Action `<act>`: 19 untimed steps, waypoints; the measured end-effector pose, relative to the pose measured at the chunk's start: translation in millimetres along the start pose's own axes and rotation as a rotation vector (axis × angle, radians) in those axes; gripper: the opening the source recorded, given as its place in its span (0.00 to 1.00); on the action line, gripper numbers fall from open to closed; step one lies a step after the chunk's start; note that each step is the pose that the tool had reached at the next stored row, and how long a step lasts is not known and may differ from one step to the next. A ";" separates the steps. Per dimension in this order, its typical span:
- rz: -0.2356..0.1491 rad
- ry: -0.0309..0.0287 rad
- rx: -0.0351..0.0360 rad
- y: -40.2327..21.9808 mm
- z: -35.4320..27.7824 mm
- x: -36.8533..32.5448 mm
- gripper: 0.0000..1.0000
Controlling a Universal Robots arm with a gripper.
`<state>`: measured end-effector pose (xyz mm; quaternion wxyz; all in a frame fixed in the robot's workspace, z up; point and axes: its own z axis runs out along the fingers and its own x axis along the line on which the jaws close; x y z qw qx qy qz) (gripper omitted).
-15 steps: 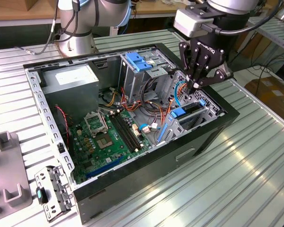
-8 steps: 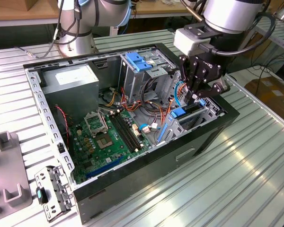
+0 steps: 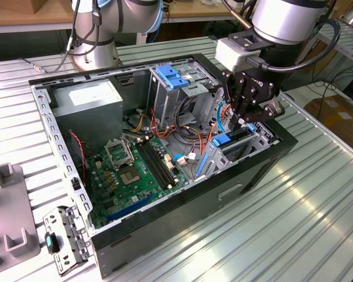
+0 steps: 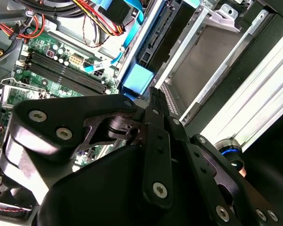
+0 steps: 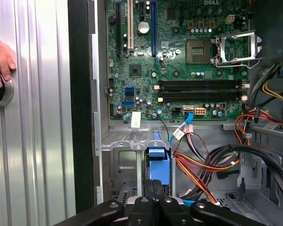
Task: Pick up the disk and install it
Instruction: 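Insert the disk into the insertion slot, then insert the first disk wire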
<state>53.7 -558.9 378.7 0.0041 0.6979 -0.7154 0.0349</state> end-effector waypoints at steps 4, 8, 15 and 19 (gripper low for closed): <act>0.000 0.0000 0.0000 0.0 0.1 0.0 0.11; 0.000 -0.0001 0.0000 -1.9 0.2 -0.1 0.11; -0.001 -0.0001 0.0000 -4.8 0.3 -0.1 0.11; -0.001 0.0000 0.0000 -5.1 0.3 -0.1 0.11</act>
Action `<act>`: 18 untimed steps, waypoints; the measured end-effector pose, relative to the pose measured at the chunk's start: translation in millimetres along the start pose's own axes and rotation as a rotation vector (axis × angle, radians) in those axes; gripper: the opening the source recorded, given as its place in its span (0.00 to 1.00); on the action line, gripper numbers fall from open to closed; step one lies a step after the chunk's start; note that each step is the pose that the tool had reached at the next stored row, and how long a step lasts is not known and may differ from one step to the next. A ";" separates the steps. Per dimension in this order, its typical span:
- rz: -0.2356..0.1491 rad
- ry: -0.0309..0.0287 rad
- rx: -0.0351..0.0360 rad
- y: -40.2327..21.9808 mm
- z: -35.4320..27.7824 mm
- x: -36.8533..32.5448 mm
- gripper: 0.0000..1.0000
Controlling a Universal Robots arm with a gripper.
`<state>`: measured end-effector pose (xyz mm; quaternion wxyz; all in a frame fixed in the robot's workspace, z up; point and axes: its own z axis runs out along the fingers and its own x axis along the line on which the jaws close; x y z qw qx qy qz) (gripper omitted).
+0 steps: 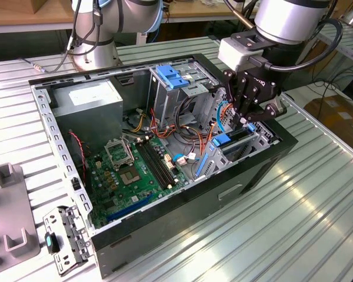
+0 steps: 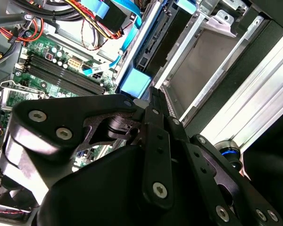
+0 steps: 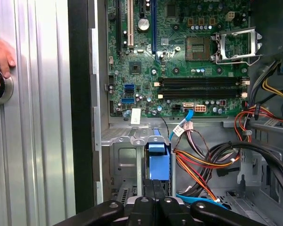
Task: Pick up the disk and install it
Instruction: 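Insert the first disk wire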
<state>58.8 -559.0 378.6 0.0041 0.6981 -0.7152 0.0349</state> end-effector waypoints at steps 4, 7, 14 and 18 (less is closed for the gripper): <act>0.000 0.0000 0.0000 -0.1 0.0 0.0 0.11; 0.000 0.0000 0.0001 -0.7 0.0 -0.1 0.11; 0.000 0.0023 0.0001 -21.9 0.9 -1.6 0.11; 0.000 0.0025 0.0000 -35.3 1.3 -4.8 0.11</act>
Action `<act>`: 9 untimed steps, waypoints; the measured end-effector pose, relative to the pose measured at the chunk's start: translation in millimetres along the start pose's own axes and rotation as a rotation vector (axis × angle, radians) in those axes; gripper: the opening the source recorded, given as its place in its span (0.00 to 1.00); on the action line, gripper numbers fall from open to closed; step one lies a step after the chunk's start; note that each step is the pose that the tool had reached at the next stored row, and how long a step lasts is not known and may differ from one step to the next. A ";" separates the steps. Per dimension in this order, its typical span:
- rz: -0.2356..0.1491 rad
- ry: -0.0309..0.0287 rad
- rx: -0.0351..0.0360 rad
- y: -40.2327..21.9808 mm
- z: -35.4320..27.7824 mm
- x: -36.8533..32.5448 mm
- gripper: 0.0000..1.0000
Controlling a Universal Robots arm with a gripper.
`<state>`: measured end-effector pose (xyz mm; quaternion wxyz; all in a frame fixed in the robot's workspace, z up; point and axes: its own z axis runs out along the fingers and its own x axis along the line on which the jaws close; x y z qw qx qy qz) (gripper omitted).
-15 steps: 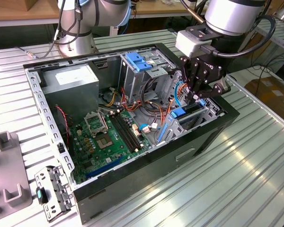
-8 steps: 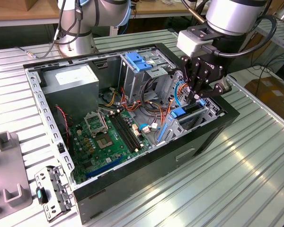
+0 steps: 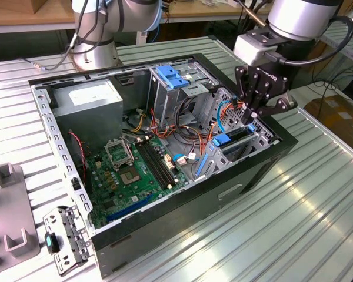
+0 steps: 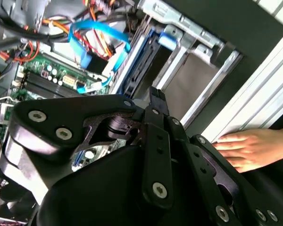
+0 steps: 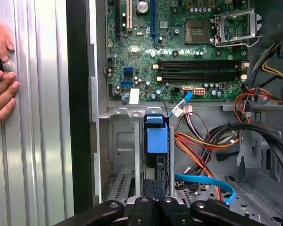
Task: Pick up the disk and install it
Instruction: 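Insert the first disk wire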
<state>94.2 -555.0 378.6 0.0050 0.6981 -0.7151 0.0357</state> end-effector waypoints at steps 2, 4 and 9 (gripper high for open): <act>-0.001 -0.0002 0.0001 -5.7 0.2 -2.9 0.11; -0.004 -0.0005 0.0002 -7.1 0.1 -6.3 0.11; -0.048 -0.0021 0.0026 -13.7 -0.4 -16.5 0.11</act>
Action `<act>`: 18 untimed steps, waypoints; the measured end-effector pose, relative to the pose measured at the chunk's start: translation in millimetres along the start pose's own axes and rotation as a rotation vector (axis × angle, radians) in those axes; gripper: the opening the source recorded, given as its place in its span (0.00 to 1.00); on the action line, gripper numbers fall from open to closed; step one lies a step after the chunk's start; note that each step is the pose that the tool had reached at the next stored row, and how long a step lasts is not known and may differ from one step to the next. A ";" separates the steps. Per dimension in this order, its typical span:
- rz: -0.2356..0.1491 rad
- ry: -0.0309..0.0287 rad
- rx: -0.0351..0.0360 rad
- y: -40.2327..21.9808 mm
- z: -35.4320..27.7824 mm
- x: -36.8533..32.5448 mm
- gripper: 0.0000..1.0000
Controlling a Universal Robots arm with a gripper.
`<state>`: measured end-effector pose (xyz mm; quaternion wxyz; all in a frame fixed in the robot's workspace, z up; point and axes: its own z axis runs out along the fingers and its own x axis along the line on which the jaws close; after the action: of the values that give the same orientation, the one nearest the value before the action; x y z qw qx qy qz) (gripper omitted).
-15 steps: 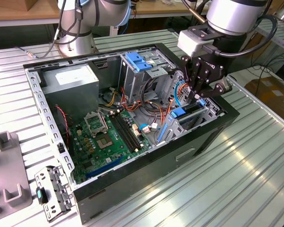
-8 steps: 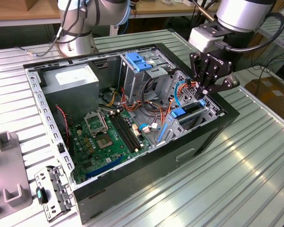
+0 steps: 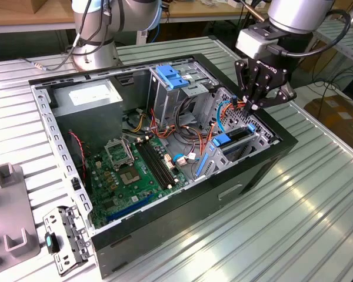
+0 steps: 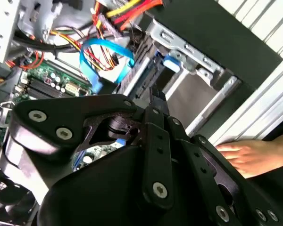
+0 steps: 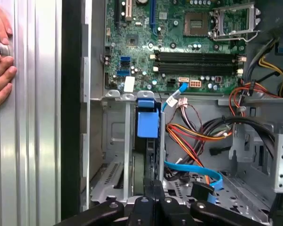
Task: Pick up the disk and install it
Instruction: 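Insert the first disk wire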
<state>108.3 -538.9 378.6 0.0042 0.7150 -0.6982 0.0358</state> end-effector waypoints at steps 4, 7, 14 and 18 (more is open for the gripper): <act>-0.002 -0.0002 0.0001 -10.7 -0.1 -11.6 0.11; -0.050 -0.0023 0.0028 -12.6 -0.2 -13.4 0.11; -0.144 -0.0065 0.0066 -13.8 -5.2 -13.1 0.11; -0.161 -0.0068 0.0034 -15.1 -9.3 -13.5 0.11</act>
<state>122.7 -524.5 387.8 0.0035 0.7688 -0.6386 0.0341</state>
